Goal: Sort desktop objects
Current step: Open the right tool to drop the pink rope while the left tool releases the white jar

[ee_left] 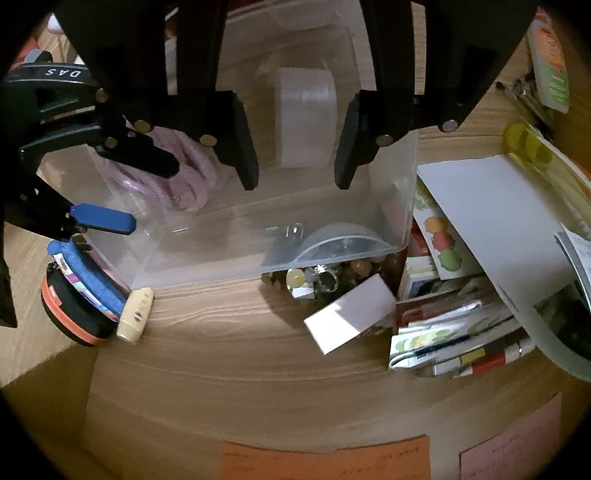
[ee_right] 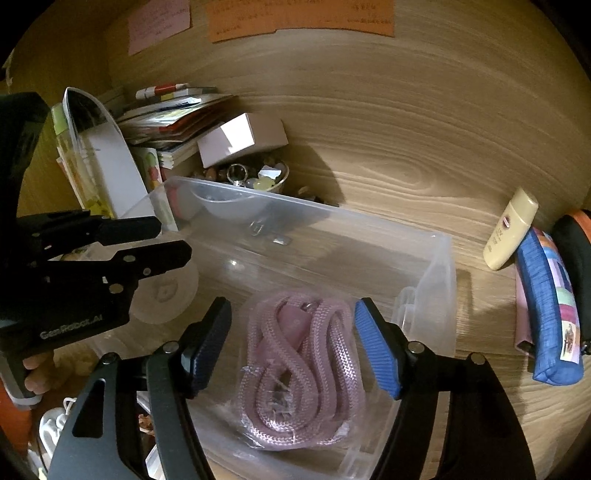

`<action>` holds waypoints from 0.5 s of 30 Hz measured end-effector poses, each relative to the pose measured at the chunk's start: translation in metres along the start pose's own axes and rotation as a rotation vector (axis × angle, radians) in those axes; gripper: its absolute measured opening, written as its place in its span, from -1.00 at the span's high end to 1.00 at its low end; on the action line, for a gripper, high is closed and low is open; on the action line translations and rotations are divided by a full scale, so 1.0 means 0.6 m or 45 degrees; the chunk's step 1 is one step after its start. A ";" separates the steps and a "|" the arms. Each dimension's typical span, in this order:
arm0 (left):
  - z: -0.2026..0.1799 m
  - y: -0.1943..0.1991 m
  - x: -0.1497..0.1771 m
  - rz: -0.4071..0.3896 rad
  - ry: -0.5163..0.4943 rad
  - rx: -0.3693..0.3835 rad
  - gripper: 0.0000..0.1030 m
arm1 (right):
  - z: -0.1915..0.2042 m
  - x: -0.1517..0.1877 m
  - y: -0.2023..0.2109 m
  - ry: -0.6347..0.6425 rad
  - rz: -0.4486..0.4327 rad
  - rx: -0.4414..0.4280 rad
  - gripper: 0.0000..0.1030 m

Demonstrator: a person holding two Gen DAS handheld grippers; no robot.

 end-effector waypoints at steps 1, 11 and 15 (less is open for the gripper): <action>0.000 0.002 -0.001 -0.002 -0.004 -0.005 0.11 | 0.000 -0.001 0.001 -0.002 0.000 -0.007 -0.28; 0.001 0.074 -0.010 -0.087 -0.017 -0.068 -0.21 | 0.018 -0.013 0.045 0.034 -0.068 0.012 -0.45; -0.002 0.122 -0.004 -0.144 -0.022 -0.085 -0.43 | 0.026 -0.012 0.084 0.038 -0.122 0.005 -0.66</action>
Point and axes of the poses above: each gripper's, at about its wrist camera, not at the fingertips, and y roughly against the way its jaws point, z to its left, x to its underside, the point moved 3 cm from there along -y, roughly the way its jaws point, and after that the axes turned 13 degrees about -y, right-handed, at the moved point
